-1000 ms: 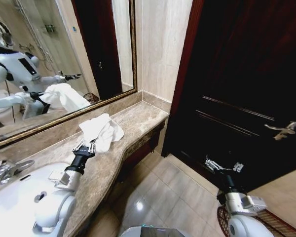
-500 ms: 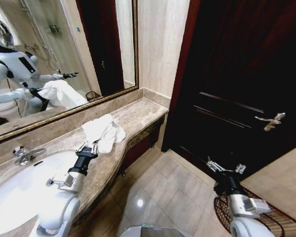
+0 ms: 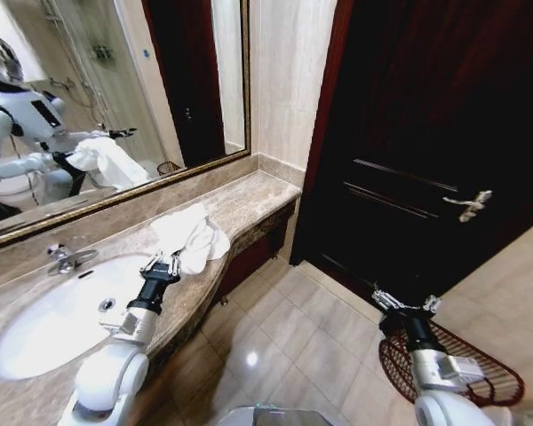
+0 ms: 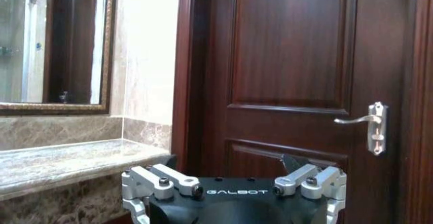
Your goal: Discard the used towel into the hamper.
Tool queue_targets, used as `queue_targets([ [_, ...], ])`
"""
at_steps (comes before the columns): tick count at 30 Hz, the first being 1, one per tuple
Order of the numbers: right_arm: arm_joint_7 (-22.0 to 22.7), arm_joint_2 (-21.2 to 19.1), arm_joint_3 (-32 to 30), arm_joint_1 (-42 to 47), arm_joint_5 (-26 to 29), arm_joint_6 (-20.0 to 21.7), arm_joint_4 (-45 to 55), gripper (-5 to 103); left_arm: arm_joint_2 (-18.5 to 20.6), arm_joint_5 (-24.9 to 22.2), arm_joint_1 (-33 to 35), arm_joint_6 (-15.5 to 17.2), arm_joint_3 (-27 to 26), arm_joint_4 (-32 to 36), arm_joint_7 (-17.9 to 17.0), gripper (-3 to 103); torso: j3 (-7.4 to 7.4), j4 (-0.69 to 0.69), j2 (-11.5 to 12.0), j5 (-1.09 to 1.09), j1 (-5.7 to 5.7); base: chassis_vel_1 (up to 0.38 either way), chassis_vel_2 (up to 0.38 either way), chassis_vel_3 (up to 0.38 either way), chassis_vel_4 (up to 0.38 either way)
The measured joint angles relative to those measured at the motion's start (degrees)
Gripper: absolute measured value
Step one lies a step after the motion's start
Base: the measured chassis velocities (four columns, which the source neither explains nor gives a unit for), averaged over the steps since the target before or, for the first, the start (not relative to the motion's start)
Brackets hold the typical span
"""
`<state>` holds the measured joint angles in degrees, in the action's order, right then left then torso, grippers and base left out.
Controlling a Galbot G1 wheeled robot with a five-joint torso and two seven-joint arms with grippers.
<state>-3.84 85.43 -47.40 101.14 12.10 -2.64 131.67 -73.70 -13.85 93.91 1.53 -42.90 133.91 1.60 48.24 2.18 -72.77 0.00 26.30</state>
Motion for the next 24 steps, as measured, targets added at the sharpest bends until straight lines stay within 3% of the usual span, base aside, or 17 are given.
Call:
queue_targets([
  [24, 0.9, 0.2, 0.2, -0.6, 0.0, 0.6, 0.9, 100, 0.0, -0.4, -0.3, -0.5, -0.4, -0.9, 0.7, 12, 0.01, 0.0, 0.0, -0.01, 0.02, -0.067, -0.067, -0.065, -0.074],
])
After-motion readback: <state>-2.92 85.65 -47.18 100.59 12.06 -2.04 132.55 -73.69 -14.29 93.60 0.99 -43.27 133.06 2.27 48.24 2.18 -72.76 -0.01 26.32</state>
